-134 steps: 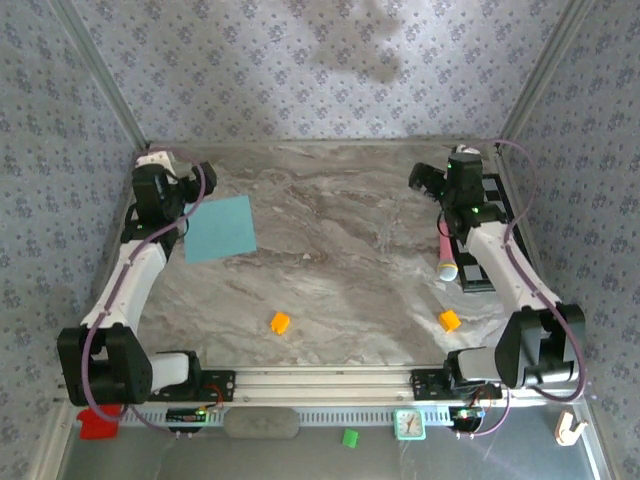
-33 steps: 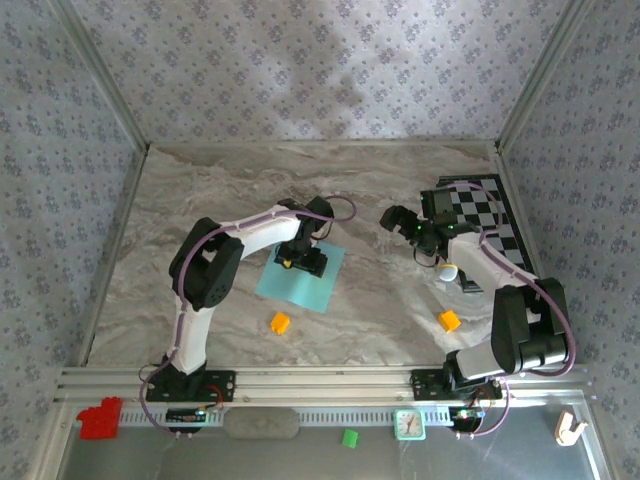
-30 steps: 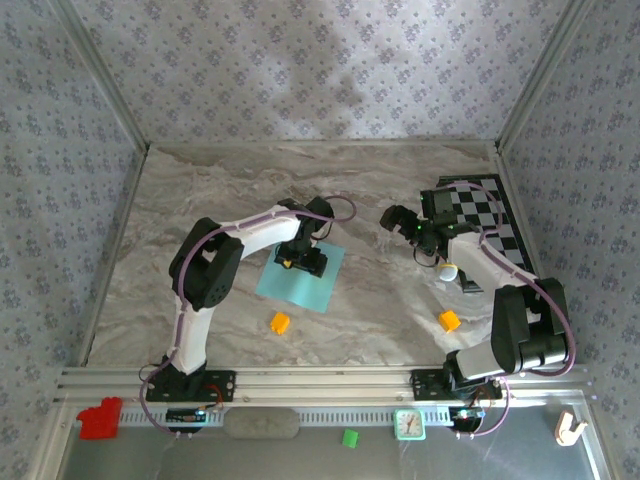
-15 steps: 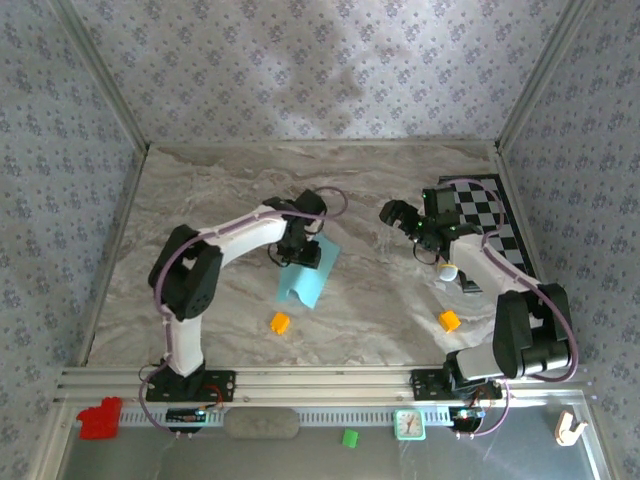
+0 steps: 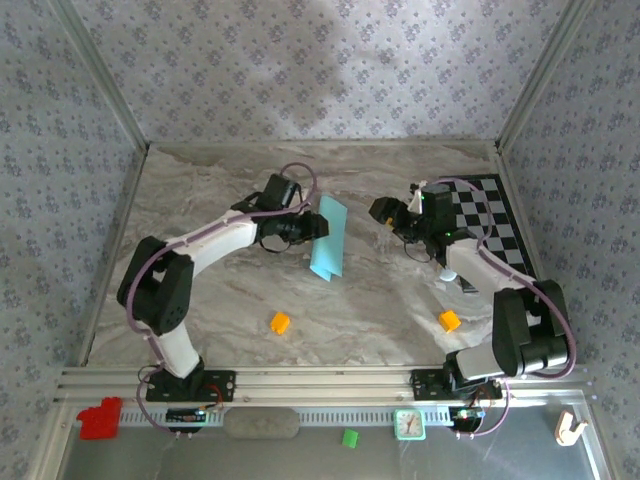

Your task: Fold a paper plane with a square sheet of paper (pick it up from the middle)

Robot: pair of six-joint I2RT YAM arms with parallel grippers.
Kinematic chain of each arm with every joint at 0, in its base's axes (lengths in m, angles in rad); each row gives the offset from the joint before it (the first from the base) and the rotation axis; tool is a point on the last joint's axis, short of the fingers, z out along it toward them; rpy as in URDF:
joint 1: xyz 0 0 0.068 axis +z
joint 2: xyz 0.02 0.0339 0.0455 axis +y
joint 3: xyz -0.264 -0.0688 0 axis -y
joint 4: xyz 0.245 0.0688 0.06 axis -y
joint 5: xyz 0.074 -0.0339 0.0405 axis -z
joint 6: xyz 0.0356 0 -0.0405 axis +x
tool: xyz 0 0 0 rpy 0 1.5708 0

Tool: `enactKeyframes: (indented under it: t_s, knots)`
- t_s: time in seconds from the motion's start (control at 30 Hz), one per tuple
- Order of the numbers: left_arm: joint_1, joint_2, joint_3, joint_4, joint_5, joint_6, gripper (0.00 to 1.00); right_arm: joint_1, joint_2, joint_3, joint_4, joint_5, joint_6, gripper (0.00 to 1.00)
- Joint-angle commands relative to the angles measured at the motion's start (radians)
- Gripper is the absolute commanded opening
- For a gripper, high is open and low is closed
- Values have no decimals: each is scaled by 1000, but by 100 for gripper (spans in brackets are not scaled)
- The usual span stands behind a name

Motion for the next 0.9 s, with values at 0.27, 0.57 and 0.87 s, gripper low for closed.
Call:
enactKeyframes:
  t_s: [0.27,0.57,0.87]
  knots:
    - [-2,94,-124,169,-103,-134,31,111,191,22,51,-127,46,31]
    - [-1,113,-135,113,-131,-80,29,228,361,133,-61,-92,18,16]
    - [-1,129,-128,93,-137,-64,29,261,453,195,-159,-62,7,12]
